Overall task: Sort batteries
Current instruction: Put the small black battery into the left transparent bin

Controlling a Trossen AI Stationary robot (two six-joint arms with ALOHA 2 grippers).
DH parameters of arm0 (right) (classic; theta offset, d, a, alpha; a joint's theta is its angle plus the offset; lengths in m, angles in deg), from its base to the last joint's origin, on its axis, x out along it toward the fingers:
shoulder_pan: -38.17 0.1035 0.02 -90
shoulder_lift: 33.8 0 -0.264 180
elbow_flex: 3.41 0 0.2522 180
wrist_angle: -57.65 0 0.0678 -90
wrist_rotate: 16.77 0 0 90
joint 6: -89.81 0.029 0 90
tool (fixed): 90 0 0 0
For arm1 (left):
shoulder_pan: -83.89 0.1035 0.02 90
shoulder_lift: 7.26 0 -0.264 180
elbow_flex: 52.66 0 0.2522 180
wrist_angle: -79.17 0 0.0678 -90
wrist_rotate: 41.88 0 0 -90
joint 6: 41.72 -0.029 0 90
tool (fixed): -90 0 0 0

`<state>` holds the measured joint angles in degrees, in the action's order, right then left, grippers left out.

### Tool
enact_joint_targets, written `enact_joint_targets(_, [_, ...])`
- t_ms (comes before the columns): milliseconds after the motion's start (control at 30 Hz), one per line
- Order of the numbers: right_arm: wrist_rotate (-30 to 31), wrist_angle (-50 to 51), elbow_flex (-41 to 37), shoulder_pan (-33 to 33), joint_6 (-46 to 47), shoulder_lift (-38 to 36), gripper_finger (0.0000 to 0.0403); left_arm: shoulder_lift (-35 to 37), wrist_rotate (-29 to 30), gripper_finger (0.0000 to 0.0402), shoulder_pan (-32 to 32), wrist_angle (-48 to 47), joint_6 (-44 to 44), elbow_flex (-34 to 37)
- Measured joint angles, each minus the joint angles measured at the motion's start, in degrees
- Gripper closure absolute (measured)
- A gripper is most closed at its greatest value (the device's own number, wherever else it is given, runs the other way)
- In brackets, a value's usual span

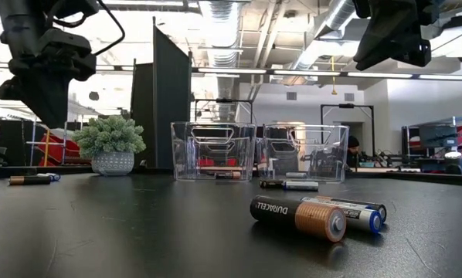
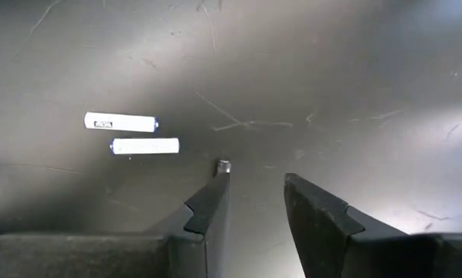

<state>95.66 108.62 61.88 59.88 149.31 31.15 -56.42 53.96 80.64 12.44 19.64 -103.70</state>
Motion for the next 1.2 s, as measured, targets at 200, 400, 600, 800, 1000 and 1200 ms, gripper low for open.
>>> enact_joint_targets(200, [0.0,0.01,0.0,0.0,-0.02,0.0,0.0321,-4.98,1.0,0.0281,-3.74,0.55,-1.71,0.0])
enact_joint_targets(400, [0.0,0.03,0.0,0.0,-0.07,0.0,0.0321,-11.48,2.13,0.0281,-5.89,1.41,-3.72,0.0])
enact_joint_targets(600, [0.01,0.03,0.0,0.0,-0.05,0.0,0.0321,-16.4,1.99,0.0281,-6.56,2.67,-3.07,0.0])
enact_joint_targets(800, [0.0,0.01,0.0,0.0,-0.04,0.0,0.0321,-19.41,0.38,0.0281,-6.56,2.85,-3.23,0.0])
enact_joint_targets(1000, [0.02,0.01,0.0,0.0,-0.02,0.0,0.0321,-21.28,-0.54,0.0281,-6.56,4.31,-4.12,0.0])
enact_joint_targets(1200, [0.02,-0.01,0.0,0.0,-0.02,0.01,0.0321,-22.23,-0.74,0.0281,-6.56,4.44,-4.56,-0.04])
